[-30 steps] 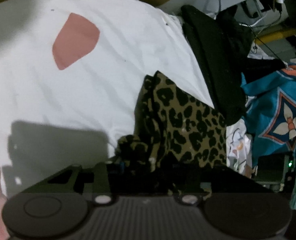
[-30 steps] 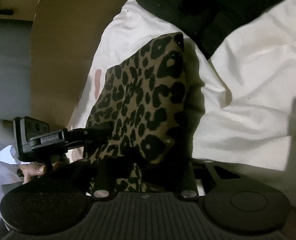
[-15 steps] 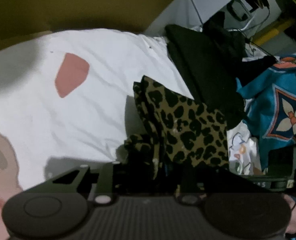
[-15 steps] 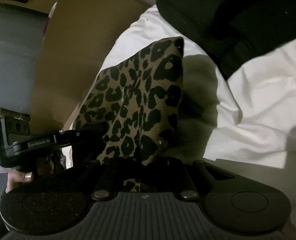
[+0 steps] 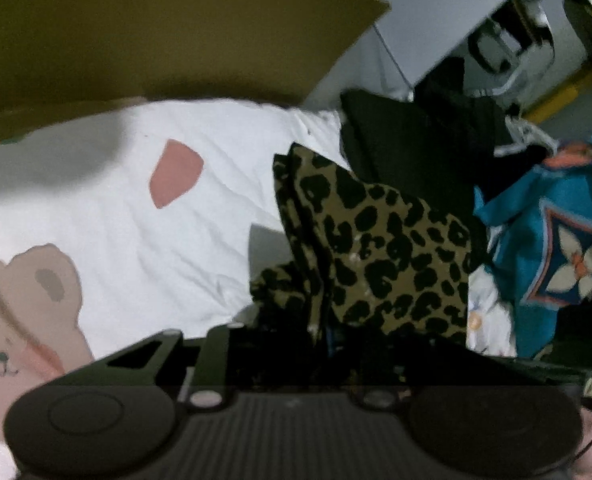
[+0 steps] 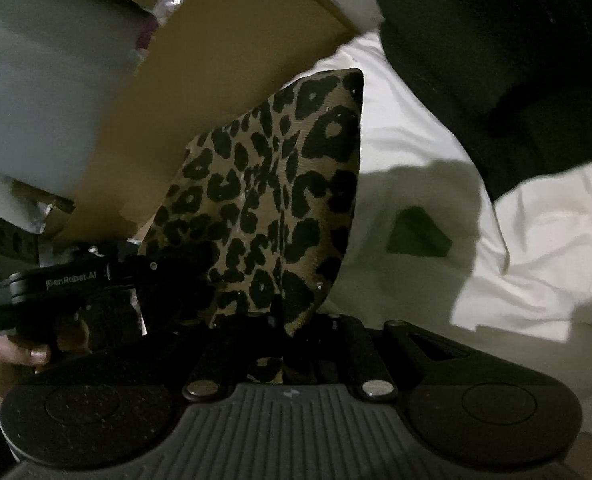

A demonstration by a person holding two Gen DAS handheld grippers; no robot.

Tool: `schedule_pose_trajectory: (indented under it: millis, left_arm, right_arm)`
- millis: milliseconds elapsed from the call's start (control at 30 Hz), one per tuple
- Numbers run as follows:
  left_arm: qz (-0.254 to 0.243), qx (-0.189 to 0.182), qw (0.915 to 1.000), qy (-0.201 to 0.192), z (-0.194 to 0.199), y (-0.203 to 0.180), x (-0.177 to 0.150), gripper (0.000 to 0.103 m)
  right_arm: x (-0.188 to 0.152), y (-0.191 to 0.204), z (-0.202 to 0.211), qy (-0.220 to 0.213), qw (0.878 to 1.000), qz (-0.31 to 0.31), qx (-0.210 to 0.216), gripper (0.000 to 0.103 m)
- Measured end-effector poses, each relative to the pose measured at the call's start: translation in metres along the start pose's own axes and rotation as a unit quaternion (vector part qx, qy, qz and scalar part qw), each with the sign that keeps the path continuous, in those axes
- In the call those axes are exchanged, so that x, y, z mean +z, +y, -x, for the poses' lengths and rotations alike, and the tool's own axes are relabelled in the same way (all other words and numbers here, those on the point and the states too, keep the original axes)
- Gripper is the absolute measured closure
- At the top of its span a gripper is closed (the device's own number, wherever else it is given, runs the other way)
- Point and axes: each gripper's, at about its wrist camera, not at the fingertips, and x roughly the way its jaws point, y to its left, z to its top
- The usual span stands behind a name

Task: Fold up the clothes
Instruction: 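Lift the folded leopard garment up off the sheet with both grippers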

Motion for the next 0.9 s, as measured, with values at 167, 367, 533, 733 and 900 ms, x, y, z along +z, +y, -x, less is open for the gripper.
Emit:
schedule_pose_trajectory:
  millis: [167,367,533,733,900]
  left_arm:
    - [0.004,0.023,0.9996,-0.018,0.033,-0.023,0.003,0.078]
    - [0.013,0.025,0.9983,-0.051,0.082,-0.052,0.016,0.078]
    - [0.012,0.022,0.9963,-0.082,0.125,-0.080,0.028,0.078]
    - [0.003,0.022,0.9934,-0.112,0.172,-0.110,0.035,0.078]
    - [0.001,0.029,0.9900,-0.138,0.212,-0.133,0.036,0.078]
  right_arm:
    - [0.011,0.033,0.023,-0.002,0.999,0.043,-0.002,0.098]
    - [0.024,0.072,0.065,-0.018,0.996,0.082,-0.003,0.098]
    - [0.038,0.109,0.105,-0.031,0.993,0.115,0.006,0.098]
    - [0.041,0.154,0.153,-0.043,0.986,0.161,0.016,0.098]
    - [0.041,0.192,0.186,-0.056,0.979,0.194,0.027,0.098]
